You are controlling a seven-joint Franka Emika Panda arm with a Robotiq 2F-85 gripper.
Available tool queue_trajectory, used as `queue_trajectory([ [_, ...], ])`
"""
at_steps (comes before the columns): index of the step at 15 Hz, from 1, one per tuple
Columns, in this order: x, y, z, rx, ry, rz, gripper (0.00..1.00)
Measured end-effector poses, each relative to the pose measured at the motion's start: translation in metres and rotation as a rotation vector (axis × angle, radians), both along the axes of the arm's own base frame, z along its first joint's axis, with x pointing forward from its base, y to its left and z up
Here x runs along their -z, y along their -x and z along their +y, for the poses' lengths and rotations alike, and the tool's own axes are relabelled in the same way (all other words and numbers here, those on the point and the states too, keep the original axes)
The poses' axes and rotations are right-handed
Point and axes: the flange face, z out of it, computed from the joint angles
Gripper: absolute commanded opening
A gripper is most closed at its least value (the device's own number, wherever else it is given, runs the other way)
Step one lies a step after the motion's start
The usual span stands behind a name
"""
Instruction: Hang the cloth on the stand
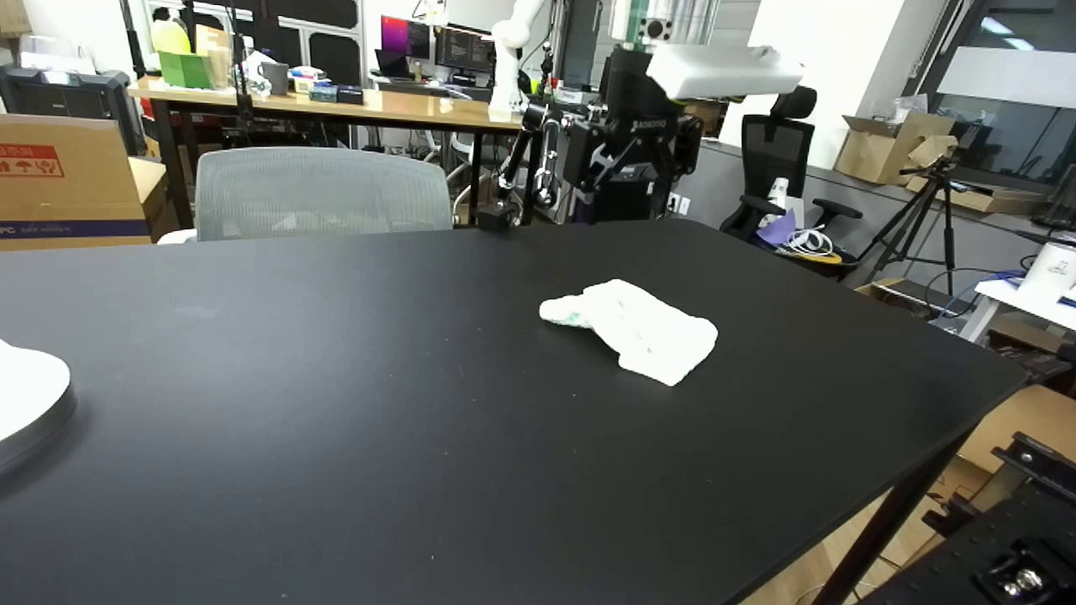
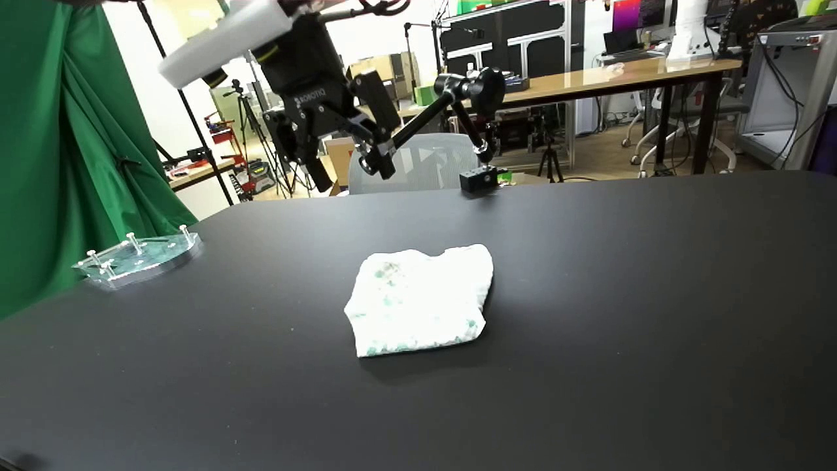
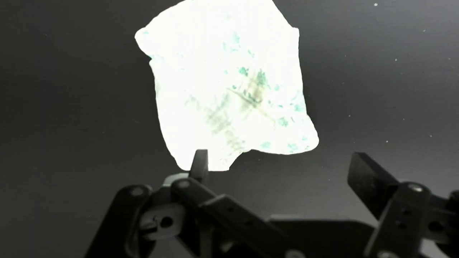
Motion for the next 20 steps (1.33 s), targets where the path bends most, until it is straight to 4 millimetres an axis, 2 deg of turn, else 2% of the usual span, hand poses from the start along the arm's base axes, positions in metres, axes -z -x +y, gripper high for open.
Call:
queue_trajectory([
  [5, 0.045, 0.0, -0.009, -0.025, -0.003, 0.058, 1.0],
  [8, 0.066, -0.001, -0.017, -0.021, 0.001, 0.095, 1.0],
  [9, 0.071, -0.002, -0.019, -0.021, 0.003, 0.104, 0.96],
  [10, 0.076, -0.002, -0.021, -0.022, 0.005, 0.113, 0.75],
  [12, 0.084, -0.004, -0.023, -0.026, 0.008, 0.125, 0.71],
  [20, 0.098, -0.011, -0.02, -0.054, 0.015, 0.144, 0.14],
])
